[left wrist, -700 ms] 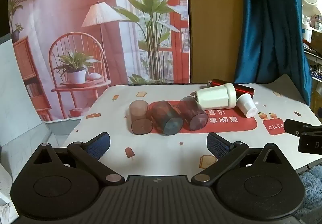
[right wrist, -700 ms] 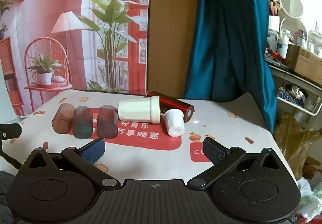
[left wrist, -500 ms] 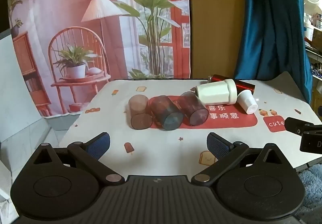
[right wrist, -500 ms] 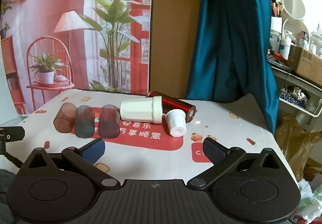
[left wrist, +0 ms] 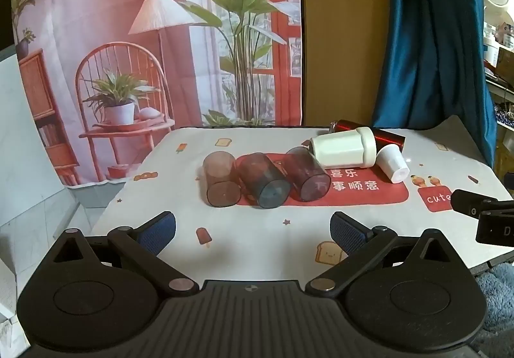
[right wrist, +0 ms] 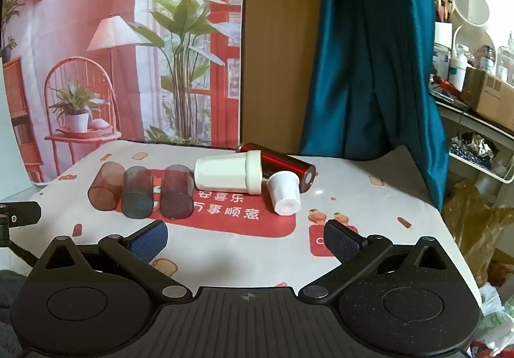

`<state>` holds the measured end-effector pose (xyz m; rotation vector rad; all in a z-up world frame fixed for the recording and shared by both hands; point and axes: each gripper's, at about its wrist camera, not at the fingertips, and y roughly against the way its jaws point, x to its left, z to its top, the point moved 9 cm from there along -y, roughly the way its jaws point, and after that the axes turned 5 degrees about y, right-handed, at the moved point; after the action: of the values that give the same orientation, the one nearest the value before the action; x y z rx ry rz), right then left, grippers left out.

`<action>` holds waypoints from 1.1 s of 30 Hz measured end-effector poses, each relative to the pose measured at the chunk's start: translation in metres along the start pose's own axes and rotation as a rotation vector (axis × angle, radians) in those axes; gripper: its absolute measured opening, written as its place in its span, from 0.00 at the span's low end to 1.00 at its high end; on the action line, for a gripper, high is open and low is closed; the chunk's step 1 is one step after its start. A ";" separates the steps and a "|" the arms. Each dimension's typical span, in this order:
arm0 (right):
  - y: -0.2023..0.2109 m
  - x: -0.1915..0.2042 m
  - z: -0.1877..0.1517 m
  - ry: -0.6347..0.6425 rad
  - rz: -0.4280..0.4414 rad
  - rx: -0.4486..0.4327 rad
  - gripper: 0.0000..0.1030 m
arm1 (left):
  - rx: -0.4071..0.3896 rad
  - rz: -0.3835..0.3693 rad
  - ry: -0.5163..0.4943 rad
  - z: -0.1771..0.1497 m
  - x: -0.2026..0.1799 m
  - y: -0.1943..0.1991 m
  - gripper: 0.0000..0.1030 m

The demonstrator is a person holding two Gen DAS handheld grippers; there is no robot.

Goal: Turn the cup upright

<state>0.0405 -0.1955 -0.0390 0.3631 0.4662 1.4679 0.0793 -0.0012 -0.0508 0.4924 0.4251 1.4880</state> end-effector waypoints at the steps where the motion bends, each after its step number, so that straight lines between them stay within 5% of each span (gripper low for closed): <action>1: 0.000 0.000 0.000 0.000 0.000 0.000 1.00 | 0.000 0.000 0.000 -0.001 0.000 0.000 1.00; 33: -0.006 0.000 -0.003 -0.014 0.005 0.021 1.00 | 0.011 -0.007 0.013 -0.004 0.000 -0.003 1.00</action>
<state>0.0438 -0.1965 -0.0443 0.3916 0.4703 1.4658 0.0798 -0.0006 -0.0553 0.4901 0.4447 1.4833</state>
